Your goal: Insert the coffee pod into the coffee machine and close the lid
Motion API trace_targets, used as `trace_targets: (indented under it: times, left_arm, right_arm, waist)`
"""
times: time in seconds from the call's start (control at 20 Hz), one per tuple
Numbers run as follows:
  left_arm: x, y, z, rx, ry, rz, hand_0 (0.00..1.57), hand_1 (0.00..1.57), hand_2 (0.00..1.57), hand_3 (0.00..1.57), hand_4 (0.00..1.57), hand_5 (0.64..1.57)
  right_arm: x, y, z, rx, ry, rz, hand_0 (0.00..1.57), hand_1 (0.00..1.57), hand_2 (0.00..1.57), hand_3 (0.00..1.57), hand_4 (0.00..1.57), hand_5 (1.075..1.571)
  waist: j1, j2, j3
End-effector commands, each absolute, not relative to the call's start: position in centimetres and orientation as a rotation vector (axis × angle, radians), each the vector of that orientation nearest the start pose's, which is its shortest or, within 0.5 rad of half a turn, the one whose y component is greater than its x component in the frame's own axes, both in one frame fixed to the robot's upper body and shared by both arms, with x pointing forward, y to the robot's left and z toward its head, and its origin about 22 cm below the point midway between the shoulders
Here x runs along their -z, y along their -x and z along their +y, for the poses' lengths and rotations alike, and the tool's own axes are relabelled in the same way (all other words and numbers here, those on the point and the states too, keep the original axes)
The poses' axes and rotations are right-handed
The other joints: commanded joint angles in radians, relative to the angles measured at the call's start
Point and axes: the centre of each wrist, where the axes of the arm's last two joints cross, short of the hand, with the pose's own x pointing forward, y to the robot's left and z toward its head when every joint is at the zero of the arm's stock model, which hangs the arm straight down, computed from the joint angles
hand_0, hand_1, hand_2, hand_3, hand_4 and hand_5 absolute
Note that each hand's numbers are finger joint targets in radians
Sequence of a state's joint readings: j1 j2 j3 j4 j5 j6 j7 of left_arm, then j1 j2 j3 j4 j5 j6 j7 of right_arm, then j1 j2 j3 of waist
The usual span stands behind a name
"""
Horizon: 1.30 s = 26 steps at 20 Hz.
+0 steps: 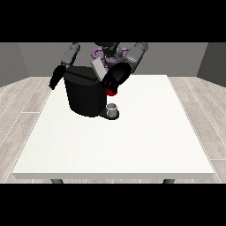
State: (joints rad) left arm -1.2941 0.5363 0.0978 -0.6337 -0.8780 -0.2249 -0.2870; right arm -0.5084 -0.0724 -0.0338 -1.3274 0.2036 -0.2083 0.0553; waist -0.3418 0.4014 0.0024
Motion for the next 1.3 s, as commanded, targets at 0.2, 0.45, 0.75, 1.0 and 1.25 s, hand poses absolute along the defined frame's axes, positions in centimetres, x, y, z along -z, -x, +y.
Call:
trace_targets:
  times: [0.2,0.45,0.75,1.0,1.25]
  left_arm:
    - [-32.7,-45.0,28.5,1.183,-1.056,-1.759,0.00,0.00,0.63,0.51,0.00,1.571]
    - [-31.5,-45.2,28.1,1.192,-1.034,-1.759,0.00,0.00,0.53,0.44,0.00,1.571]
    - [-30.8,-45.7,25.9,1.224,-0.952,-1.670,0.00,0.00,0.30,0.20,0.00,1.571]
    - [-24.8,-46.1,24.4,1.232,-0.819,-1.603,0.00,0.00,0.00,0.05,0.00,1.571]
    - [-17.6,-45.4,22.9,1.189,-0.600,-1.644,0.00,0.00,0.28,0.00,0.00,1.571]
  right_arm:
    - [-8.7,-35.5,-19.5,-0.147,0.278,-1.798,0.00,0.00,0.00,0.00,0.11,1.571]
    - [-7.7,-35.5,-21.2,-0.136,0.310,-1.752,0.00,0.00,0.00,0.00,0.15,1.571]
    - [-4.5,-35.0,-20.7,-0.090,0.301,-1.665,0.00,0.00,0.00,0.00,0.17,1.571]
    - [-0.4,-33.3,-25.7,-0.034,0.322,-1.572,0.00,0.00,0.00,0.00,0.00,1.571]
    - [3.1,-31.1,-26.0,0.021,0.381,-1.453,0.00,0.00,0.00,0.00,0.00,1.571]
  waist:
    - [0.000,0.033,-0.0020]
    - [0.014,0.020,-0.0020]
    - [0.065,-0.076,-0.0015]
    - [0.146,-0.192,-0.0014]
    - [0.256,-0.298,-0.0023]
